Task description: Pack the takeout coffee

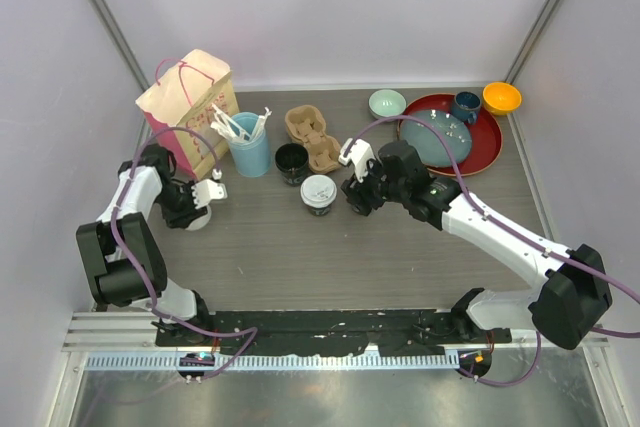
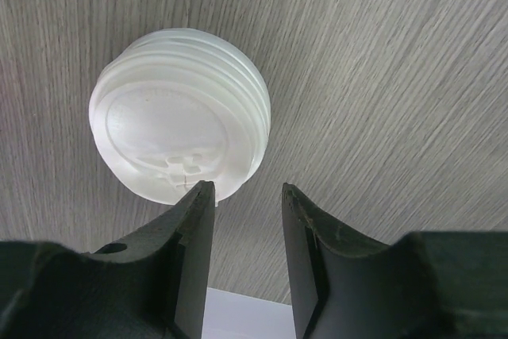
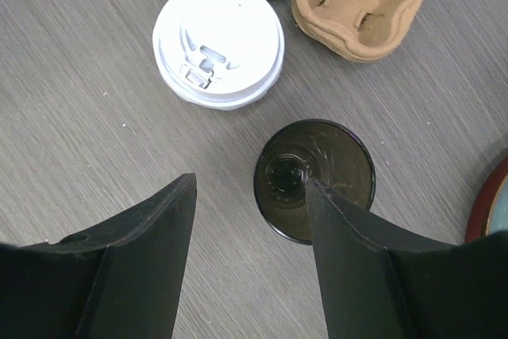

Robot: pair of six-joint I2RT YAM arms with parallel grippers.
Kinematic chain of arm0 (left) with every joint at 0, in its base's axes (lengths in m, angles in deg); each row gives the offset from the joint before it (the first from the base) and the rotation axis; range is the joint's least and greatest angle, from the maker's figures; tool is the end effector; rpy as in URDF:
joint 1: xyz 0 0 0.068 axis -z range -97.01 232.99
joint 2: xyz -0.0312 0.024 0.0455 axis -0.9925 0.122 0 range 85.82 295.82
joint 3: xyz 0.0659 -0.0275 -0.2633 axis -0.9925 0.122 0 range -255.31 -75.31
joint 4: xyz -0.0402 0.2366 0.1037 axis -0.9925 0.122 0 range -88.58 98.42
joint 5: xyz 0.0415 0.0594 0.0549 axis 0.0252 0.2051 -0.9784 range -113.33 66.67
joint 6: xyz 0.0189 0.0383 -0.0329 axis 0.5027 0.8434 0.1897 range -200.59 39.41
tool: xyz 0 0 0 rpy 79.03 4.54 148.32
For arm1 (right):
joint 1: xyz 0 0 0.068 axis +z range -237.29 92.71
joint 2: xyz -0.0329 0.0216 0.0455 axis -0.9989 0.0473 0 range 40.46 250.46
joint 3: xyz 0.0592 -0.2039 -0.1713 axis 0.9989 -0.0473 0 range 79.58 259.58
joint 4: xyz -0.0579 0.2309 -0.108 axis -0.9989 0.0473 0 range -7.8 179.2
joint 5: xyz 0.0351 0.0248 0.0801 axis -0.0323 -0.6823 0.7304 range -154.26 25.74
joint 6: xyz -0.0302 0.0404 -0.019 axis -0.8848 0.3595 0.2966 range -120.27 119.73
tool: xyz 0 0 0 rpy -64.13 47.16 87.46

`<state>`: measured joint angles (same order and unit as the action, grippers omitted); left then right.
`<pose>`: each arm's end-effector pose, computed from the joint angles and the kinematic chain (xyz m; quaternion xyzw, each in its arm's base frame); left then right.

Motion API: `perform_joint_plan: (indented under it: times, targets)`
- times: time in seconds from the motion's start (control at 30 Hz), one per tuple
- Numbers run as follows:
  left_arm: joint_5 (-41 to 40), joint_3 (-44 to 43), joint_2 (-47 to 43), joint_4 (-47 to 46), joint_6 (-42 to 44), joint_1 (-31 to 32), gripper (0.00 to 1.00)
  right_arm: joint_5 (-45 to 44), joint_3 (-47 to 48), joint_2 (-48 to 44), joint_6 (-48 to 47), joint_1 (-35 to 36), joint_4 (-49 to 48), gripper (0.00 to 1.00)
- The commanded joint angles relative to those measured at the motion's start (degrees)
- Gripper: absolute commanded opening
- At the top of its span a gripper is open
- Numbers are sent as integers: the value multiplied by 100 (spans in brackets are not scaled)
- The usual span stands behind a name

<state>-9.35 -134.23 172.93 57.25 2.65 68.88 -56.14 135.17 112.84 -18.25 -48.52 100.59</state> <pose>0.2564 0.0556 0.2064 0.5676 0.8126 -0.0414 0.1255 0.2162 0.1800 0.2888 -0.4495 0.7636 0.1446 0.4404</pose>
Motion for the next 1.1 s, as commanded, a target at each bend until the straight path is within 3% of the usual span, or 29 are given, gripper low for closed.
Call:
perform_joint_plan:
  times: [0.0,0.13,0.3,0.57,0.83,1.07]
  targets:
    - [96,170,-71,-239,96,-13,42,515,-22,-136,-136,-35,-249,63]
    - [88,354,-115,-617,69,-13,40,445,-57,-198,-145,-18,-292,63]
    - [-9,469,-107,-829,-18,-4,29,559,-57,-180,-162,-18,-284,63]
    - [-1,381,-133,-495,-54,-13,0,744,-66,-224,-206,-18,-275,63]
    - [131,310,-273,-266,-150,-4,0,814,-66,-233,-215,-18,-231,63]
    - [44,-93,-300,-12,-1125,110,0,832,-49,-189,-224,-18,-213,63]
